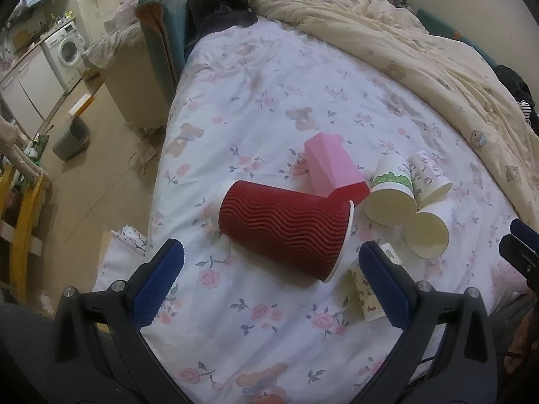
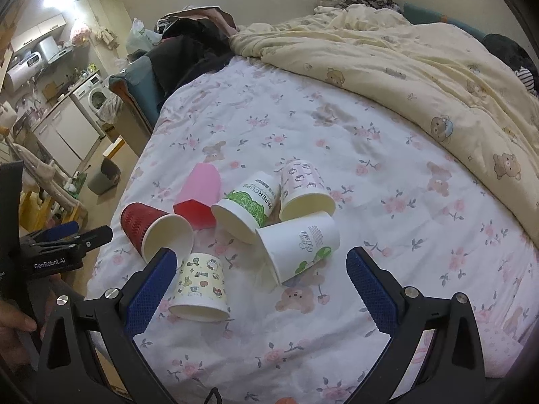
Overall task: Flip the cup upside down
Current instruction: 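Move the left tool down and grasp the yellow Hello Kitty cup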
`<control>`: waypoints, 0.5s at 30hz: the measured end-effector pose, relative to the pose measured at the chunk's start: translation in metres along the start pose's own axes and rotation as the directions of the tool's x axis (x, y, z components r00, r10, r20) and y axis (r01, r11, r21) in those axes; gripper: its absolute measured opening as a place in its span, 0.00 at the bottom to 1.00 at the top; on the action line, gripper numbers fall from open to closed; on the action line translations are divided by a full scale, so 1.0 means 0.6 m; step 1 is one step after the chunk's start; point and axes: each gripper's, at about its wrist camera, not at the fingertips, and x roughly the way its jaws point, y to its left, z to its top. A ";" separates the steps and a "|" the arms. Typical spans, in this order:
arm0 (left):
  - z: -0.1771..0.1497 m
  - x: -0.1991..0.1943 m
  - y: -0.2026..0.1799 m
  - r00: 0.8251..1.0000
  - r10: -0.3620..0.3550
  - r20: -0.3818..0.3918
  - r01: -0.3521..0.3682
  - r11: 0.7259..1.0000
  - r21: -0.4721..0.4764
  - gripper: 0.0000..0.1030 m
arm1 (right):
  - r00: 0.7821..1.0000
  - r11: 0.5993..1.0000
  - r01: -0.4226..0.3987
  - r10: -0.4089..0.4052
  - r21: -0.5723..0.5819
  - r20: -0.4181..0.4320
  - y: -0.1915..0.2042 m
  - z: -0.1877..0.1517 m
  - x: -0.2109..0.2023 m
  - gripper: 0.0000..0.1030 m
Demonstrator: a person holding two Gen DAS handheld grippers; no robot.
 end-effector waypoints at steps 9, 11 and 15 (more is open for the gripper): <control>0.006 -0.017 -0.027 0.986 -0.132 -0.105 0.125 0.990 -0.068 0.99 | 1.000 0.999 0.021 -0.021 0.043 0.006 -0.015 0.003 -0.005 1.00; 0.008 -0.010 -0.038 0.972 -0.180 -0.148 0.165 0.980 -0.111 0.97 | 0.999 0.997 0.053 -0.054 0.061 0.010 -0.023 0.001 -0.009 1.00; 0.015 0.018 -0.076 0.941 -0.239 -0.239 0.198 0.963 -0.183 0.90 | 0.997 0.988 0.080 -0.082 0.134 0.006 -0.056 0.000 -0.014 1.00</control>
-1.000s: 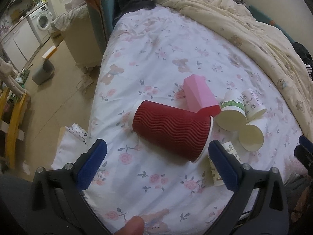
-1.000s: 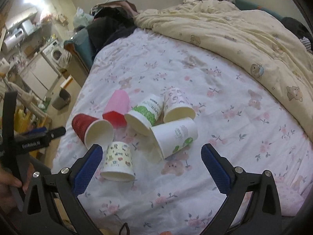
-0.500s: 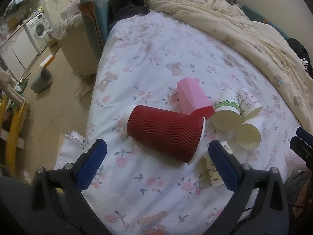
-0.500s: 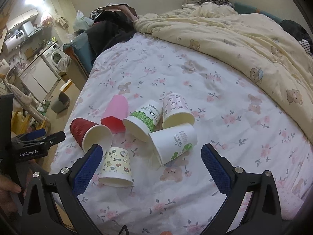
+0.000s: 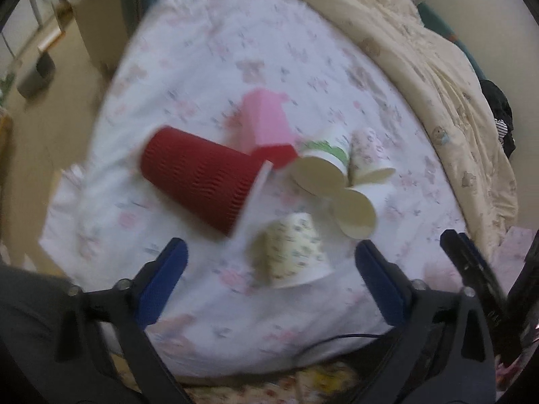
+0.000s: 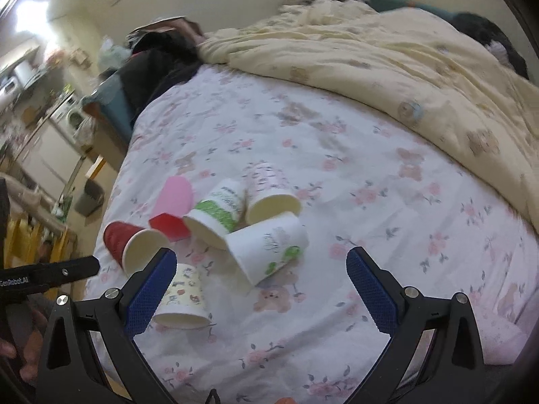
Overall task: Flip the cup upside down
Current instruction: 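Move the left tool down and grasp the yellow Hello Kitty cup, then lift the yellow cup with the left tool and rotate it over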
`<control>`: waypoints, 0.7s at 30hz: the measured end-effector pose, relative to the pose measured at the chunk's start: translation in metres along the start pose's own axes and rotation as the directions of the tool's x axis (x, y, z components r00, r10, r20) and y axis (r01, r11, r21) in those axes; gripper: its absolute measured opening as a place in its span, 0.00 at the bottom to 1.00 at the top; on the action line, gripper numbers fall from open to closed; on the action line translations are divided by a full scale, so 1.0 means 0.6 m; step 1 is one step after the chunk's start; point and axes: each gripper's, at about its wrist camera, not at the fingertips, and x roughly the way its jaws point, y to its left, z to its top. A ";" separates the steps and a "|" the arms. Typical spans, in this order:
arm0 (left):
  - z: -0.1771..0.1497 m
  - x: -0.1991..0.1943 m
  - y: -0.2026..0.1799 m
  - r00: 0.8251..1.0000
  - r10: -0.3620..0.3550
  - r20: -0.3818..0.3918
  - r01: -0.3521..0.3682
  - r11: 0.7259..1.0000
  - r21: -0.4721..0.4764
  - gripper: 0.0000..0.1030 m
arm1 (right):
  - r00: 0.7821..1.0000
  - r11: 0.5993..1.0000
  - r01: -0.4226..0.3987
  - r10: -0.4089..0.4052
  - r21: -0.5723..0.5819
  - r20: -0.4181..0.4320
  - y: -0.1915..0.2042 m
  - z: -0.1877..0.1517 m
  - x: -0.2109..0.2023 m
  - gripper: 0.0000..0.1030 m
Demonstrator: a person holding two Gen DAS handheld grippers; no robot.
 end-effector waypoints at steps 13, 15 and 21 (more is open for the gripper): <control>-0.004 0.140 -0.065 0.983 0.076 -0.165 -0.085 0.995 -0.047 0.66 | 0.998 0.988 -0.055 0.061 0.147 -0.035 -0.070 -0.005 -0.004 1.00; -0.003 0.152 -0.066 0.982 0.089 -0.164 -0.098 0.994 -0.045 0.63 | 0.996 0.985 -0.074 0.080 0.156 -0.035 -0.071 -0.004 -0.004 1.00; 0.001 0.181 -0.064 0.976 0.099 -0.193 -0.111 0.992 -0.052 0.63 | 0.994 0.981 -0.098 0.106 0.168 -0.039 -0.072 -0.002 -0.001 1.00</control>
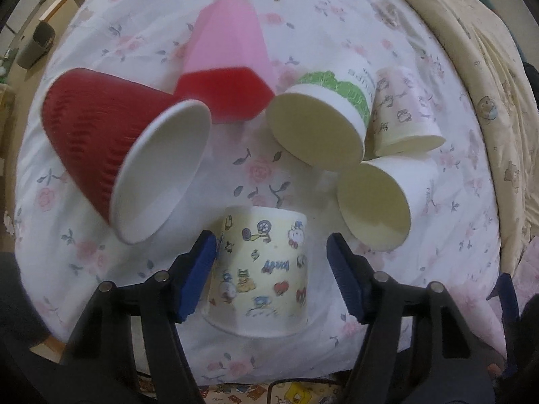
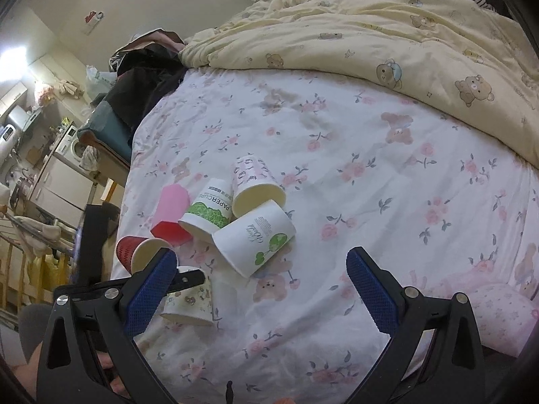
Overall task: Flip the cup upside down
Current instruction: 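Lift the yellow cup with the left tool and rotate it over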
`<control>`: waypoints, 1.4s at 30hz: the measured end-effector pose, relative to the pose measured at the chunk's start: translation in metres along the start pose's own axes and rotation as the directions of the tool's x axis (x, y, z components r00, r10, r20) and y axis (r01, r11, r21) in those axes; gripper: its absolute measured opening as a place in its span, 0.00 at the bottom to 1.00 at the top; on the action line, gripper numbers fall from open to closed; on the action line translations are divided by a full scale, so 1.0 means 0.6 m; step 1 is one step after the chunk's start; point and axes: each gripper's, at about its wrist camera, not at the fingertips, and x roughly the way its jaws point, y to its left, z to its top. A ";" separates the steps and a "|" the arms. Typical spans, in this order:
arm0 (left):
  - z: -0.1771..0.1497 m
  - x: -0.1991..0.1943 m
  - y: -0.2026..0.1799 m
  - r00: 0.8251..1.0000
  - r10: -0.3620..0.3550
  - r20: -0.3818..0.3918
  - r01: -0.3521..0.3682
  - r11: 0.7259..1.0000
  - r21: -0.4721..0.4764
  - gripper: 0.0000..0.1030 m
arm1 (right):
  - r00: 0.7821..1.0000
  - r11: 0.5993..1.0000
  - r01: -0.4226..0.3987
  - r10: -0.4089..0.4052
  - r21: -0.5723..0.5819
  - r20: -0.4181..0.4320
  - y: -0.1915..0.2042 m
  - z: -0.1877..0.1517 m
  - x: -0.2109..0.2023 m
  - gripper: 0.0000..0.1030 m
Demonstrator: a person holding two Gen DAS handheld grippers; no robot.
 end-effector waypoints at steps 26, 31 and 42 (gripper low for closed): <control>-0.017 -0.181 0.063 0.973 -0.116 0.202 0.080 0.981 0.178 0.52 | 0.999 0.999 0.029 -0.030 -0.037 -0.036 0.019 -0.010 0.020 1.00; -0.032 -0.166 0.099 0.975 -0.114 0.192 0.080 0.981 0.174 0.52 | 0.998 0.997 0.036 -0.039 -0.061 -0.050 0.036 -0.017 0.032 1.00; -0.044 -0.156 0.099 0.944 -0.196 0.267 0.133 0.962 0.237 0.52 | 0.996 0.992 0.047 -0.056 -0.120 -0.072 0.065 -0.033 0.049 1.00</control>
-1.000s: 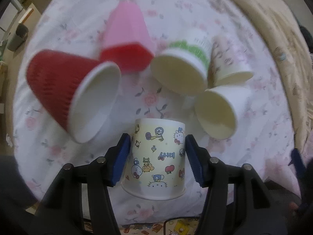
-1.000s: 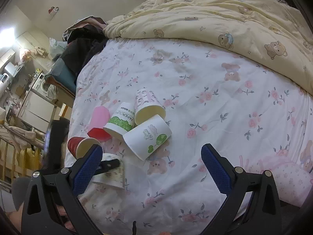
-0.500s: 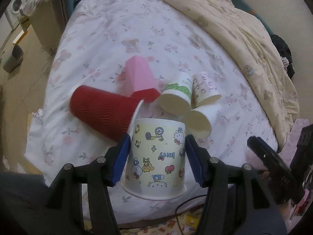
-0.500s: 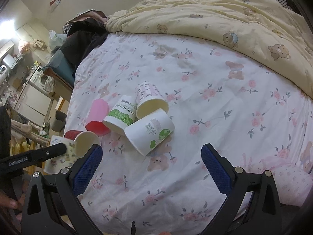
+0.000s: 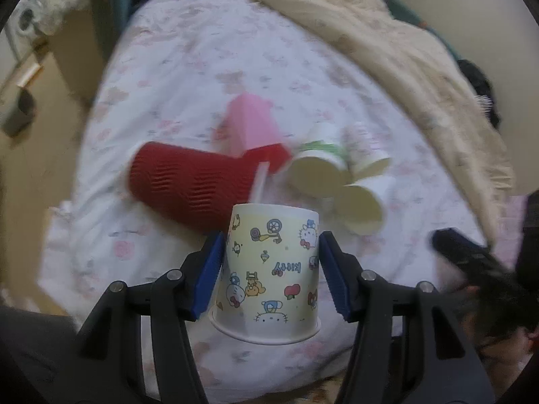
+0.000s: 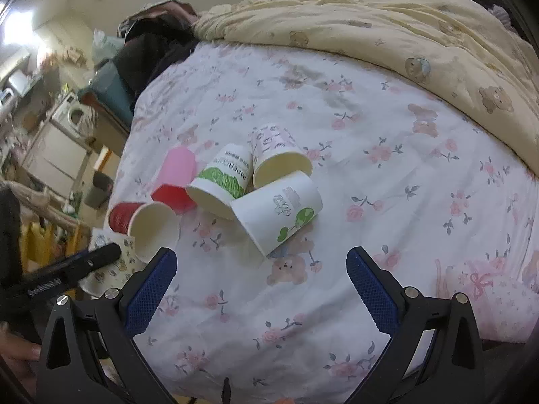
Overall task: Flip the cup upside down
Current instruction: 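Lift the yellow cup with the left tool and rotate it over, then lower the inverted yellow cup onto the sheet and open the left tool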
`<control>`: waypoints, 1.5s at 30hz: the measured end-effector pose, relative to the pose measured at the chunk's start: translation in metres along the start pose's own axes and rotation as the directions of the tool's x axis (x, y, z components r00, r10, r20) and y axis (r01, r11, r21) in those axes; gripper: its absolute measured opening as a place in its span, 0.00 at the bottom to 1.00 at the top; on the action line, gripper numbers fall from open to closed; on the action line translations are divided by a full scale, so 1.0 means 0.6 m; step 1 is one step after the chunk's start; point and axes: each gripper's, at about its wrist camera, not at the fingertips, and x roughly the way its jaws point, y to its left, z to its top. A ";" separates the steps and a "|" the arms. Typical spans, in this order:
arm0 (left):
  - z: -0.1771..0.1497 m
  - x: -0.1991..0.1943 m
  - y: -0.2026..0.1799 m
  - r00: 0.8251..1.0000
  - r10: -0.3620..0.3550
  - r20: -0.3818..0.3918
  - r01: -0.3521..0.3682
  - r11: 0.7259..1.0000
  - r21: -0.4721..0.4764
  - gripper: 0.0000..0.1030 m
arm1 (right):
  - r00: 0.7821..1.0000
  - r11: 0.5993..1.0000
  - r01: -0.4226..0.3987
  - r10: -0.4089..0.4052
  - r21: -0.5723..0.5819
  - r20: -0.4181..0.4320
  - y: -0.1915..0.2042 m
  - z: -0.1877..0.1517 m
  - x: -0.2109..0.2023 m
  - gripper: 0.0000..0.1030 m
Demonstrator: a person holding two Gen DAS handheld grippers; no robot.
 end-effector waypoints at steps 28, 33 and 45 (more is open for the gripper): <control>0.011 0.001 -0.020 0.991 -0.128 0.031 0.129 0.991 -0.029 0.52 | 0.921 0.935 -0.353 0.343 -0.026 -0.187 0.070 -0.033 0.032 1.00; 0.003 0.001 -0.037 0.988 -0.155 0.018 0.155 0.988 0.000 0.52 | 0.900 0.920 -0.391 0.388 0.026 -0.196 0.068 -0.029 0.042 1.00; -0.001 -0.011 -0.048 0.983 -0.184 0.024 0.184 0.983 0.027 0.52 | 0.884 0.922 -0.384 0.382 0.046 -0.269 0.069 -0.039 0.068 1.00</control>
